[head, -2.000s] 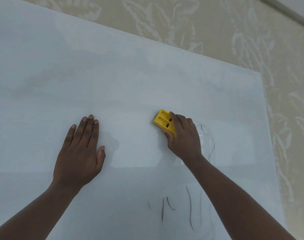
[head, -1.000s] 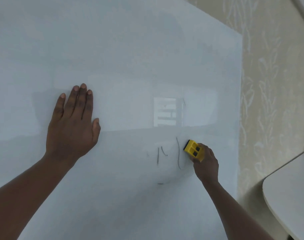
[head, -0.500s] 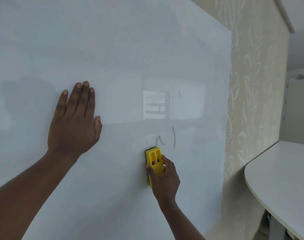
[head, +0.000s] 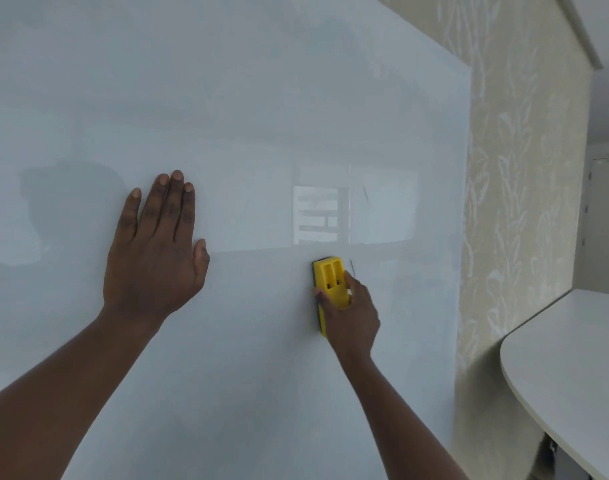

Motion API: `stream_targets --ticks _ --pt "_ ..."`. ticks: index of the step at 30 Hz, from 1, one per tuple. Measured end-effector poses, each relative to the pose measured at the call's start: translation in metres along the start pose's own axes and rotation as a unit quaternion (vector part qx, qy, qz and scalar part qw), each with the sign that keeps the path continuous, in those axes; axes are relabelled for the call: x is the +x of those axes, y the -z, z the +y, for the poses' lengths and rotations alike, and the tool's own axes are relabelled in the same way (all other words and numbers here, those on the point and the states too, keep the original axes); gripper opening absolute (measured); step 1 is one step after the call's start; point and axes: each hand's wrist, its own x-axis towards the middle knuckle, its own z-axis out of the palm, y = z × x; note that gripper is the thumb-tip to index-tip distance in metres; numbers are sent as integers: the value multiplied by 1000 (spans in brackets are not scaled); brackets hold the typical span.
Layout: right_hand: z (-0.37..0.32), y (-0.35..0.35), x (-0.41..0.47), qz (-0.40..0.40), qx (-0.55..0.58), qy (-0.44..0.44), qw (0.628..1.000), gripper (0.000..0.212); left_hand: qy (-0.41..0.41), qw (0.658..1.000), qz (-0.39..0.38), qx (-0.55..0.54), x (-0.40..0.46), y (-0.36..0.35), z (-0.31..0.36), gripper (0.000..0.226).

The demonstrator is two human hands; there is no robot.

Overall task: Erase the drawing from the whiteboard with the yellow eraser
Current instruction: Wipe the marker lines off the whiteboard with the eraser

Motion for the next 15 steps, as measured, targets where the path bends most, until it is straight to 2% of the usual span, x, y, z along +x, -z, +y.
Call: stream_targets --ticks 4,6,11,15 --pt "28 16 32 -4 13 -93 996 64 2 1000 -2 13 0 1 0 68" --pt "36 22 43 -8 11 -104 995 64 3 1000 -2 14 0 1 0 68" --pt "35 28 68 -14 12 -86 996 62 6 1000 4 24 0 -2 1 68" --pt "14 35 107 -32 -9 -8 999 58 7 999 13 31 0 -5 3 69"
